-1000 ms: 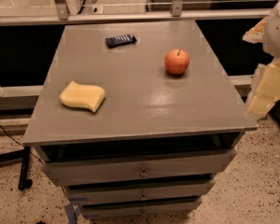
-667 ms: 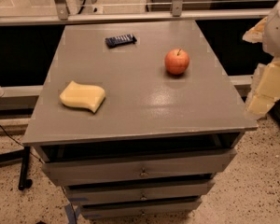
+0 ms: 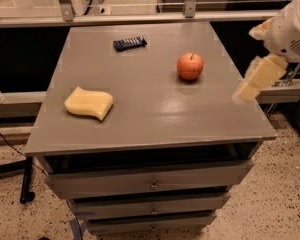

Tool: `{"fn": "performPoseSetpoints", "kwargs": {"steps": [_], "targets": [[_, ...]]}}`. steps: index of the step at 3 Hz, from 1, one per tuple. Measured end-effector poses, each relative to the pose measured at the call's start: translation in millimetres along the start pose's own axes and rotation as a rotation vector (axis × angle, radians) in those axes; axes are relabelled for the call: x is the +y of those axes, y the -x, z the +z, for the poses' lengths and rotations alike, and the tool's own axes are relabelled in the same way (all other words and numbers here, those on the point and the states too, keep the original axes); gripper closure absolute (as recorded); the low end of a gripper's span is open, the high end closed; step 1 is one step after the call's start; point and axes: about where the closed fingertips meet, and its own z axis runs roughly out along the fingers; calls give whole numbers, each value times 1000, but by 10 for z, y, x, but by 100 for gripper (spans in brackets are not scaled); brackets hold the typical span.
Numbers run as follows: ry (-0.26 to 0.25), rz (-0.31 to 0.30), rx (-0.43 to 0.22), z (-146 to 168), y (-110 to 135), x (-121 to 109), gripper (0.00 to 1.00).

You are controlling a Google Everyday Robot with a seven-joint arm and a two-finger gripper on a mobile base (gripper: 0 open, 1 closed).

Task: Move apple near rxbar blueberry

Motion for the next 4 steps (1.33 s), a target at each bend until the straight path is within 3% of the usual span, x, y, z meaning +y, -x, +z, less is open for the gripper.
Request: {"fn": "performPoseSetpoints", "kwargs": {"steps": [1,2,4], "targets": [[-33,105,-166,346,55,-390,0],[-35,222,-317,740,122,-658,0],[-37,324,-509,1352,384,-997,0]]}}
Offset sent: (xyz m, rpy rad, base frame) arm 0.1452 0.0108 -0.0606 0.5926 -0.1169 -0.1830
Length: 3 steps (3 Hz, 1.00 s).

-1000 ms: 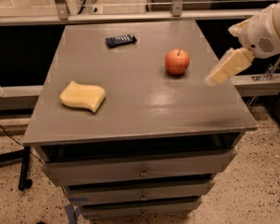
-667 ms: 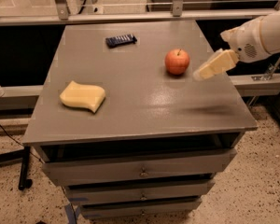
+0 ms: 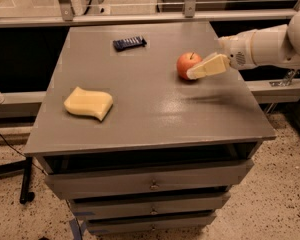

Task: Move apple near rxbar blueberry

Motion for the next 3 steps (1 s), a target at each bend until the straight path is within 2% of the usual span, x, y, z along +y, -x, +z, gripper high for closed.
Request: {"fn": "performPoseSetpoints", "kwargs": {"steps": [1,2,3], "targets": [[21,19,-43,291,18,17,0],[40,29,-54,553,-31,66,0],[46,37,-72,712,-49,34,17]]}}
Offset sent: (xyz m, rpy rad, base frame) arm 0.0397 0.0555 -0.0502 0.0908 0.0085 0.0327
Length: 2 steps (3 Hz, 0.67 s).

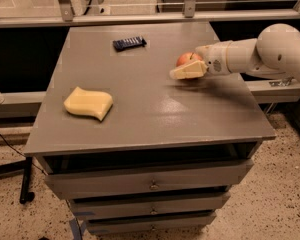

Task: Move apple near rxbar blueberry

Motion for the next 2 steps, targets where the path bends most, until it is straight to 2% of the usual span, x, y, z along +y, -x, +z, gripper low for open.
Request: {"fn": "performPoseSetpoints", "kwargs": {"steps": [2], "targets": [[-13,7,-18,44,9,-116,64]]}}
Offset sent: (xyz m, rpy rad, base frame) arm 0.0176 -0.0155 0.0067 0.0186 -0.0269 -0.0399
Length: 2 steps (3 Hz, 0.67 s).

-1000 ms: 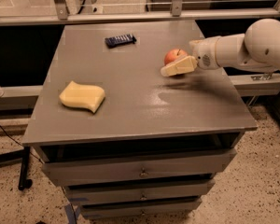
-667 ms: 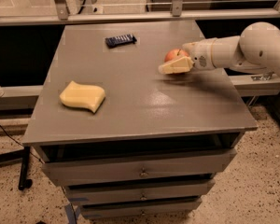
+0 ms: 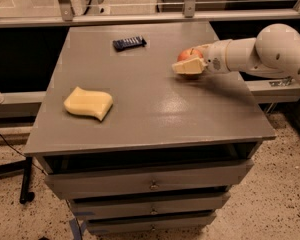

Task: Move apple near rxbar blueberry

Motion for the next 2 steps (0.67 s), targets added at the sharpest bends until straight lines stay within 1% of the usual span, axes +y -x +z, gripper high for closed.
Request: {"fn": "performPoseSetpoints", "kwargs": {"steps": [1,2], "targets": [[-31,-3,-21,-85,115,-127,87],[-89,-28,-49,-317,353,-333,100]]}}
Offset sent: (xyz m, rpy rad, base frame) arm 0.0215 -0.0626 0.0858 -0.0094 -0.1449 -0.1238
